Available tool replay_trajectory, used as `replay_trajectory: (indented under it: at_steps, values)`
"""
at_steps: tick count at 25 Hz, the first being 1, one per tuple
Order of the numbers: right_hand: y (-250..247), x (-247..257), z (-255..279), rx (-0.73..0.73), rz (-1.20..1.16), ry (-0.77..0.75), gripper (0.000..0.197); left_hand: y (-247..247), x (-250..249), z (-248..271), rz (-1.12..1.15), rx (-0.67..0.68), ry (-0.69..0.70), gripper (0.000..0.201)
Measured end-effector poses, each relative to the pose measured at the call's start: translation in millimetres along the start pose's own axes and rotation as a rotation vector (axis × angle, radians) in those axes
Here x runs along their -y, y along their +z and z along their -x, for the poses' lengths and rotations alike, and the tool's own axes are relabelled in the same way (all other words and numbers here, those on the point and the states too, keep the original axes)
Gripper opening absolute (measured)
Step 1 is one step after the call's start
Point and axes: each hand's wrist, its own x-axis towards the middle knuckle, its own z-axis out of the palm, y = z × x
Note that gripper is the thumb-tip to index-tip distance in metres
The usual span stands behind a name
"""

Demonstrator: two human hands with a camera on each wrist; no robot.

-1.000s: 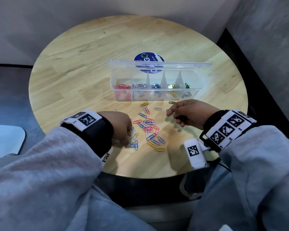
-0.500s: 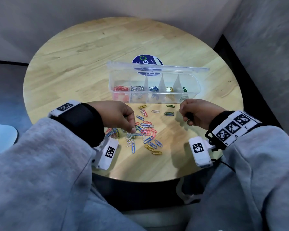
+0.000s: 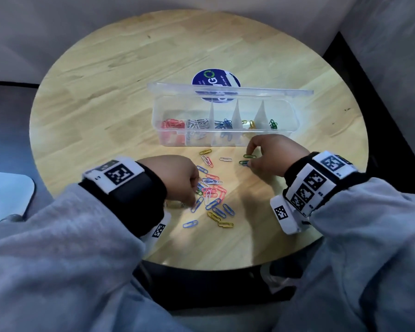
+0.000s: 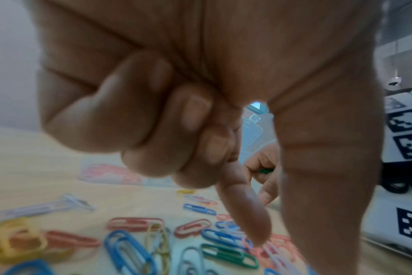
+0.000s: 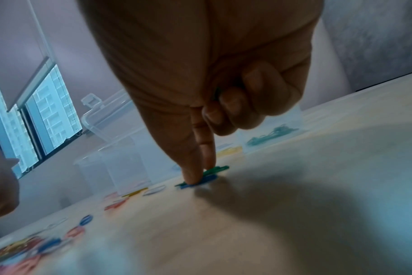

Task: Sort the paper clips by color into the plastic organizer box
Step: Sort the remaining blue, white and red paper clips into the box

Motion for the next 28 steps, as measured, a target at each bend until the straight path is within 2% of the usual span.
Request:
replay_trajectory:
  at_steps: [7, 14, 19, 22, 24, 28]
  values:
    - [-1.4, 0.3, -0.9, 0.137, 0.037, -0.011, 0.007, -8.5, 7.4, -3.8, 0.013, -0.147, -0.04, 0.015]
    - [-3.3, -4.2, 2.0, 0.277, -0.109, 0.001, 0.013, 3.7, -2.8, -15.4, -0.035, -0.099, -0.002, 0.013]
    - [-10.2, -10.9, -1.5, 0.36, -0.372, 0.071, 0.015, 6.6, -3.8, -18.4, -0.065, -0.089, -0.022, 0.013]
    - [-12.7, -15.4, -1.9, 0.376, -0.66, 0.162, 0.021, 4.7, -4.4, -18.6, -0.073, -0.076, -0.012, 0.013]
    - [-15.4, -17.5, 1.1, 0.359, -0.801, 0.215, 0.026, 4.5, -4.7, -18.2, -0.071, -0.078, 0.006, 0.015]
    - [-23.0, -20.5, 12.6, 0.269, -0.93, 0.293, 0.027, 3.4, -5.1, -18.6, -0.077, -0.056, 0.031, 0.015]
